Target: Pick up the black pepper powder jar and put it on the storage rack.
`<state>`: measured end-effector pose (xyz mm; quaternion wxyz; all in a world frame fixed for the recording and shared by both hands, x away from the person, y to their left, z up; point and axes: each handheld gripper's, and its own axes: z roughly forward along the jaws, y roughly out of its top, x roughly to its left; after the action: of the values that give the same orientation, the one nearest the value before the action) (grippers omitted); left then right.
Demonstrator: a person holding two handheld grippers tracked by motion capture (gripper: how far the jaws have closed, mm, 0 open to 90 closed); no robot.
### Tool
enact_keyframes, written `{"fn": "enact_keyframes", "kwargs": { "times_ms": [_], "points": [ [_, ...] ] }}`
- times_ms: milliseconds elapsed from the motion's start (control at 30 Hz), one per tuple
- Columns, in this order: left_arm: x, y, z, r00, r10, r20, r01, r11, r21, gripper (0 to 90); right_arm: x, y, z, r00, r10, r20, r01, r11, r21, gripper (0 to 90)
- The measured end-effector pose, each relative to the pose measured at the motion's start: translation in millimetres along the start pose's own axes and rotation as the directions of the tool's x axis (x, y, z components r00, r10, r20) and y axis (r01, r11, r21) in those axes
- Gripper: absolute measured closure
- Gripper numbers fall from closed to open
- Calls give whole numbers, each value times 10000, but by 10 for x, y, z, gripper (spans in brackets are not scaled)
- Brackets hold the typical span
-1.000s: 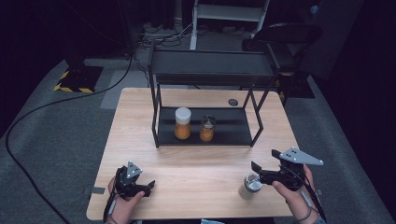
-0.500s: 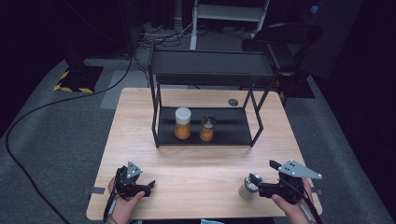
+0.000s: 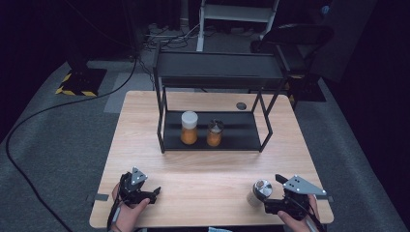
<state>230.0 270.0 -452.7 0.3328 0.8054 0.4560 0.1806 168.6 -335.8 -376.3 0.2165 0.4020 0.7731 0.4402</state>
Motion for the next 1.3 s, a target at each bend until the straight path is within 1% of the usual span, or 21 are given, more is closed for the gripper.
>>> {"fn": "enact_keyframes", "kwargs": {
  "times_ms": [133, 267, 400, 567, 700, 967, 1067, 1200, 1300],
  "points": [
    [0, 0, 0, 10000, 0, -2, 0, 10000, 0, 50, 24, -53, 44, 9998, -171, 99, 170, 9998, 115, 93],
    [0, 0, 0, 10000, 0, -1, 0, 10000, 1, 50, 10, -119, 99, 9999, -93, 94, 91, 9998, 197, 93],
    [0, 0, 0, 10000, 0, -1, 0, 10000, 1, 49, -23, -166, 174, 10000, 9, 68, -12, 9990, 452, 94],
    [0, 0, 0, 10000, -1, -1, 1, 10000, -1, 49, -49, -213, 238, 9999, 102, -2, -102, 9981, 607, 101],
    [0, 0, 0, 10000, -1, -1, 1, 10000, 0, 49, -56, -239, 277, 10000, 68, -48, -65, 9977, 678, 110],
    [0, 0, 0, 10000, 1, -1, -1, 10000, 2, 49, -79, -309, 356, 9999, 160, -21, -157, 9964, 829, 143],
    [0, 0, 0, 10000, -2, 0, 2, 10000, 0, 50, -97, -338, 382, 9998, 148, -115, -137, 9961, 869, 161],
    [0, 0, 0, 10000, 0, 0, 0, 10000, 0, 49, -94, -357, 429, 9997, -57, -222, 79, 9950, 1000, 203],
    [1, 0, 0, 10000, -5, 3, 5, 10000, 0, 49, -79, -375, 458, 9996, -227, -190, 245, 9944, 1027, 296]
  ]
}}
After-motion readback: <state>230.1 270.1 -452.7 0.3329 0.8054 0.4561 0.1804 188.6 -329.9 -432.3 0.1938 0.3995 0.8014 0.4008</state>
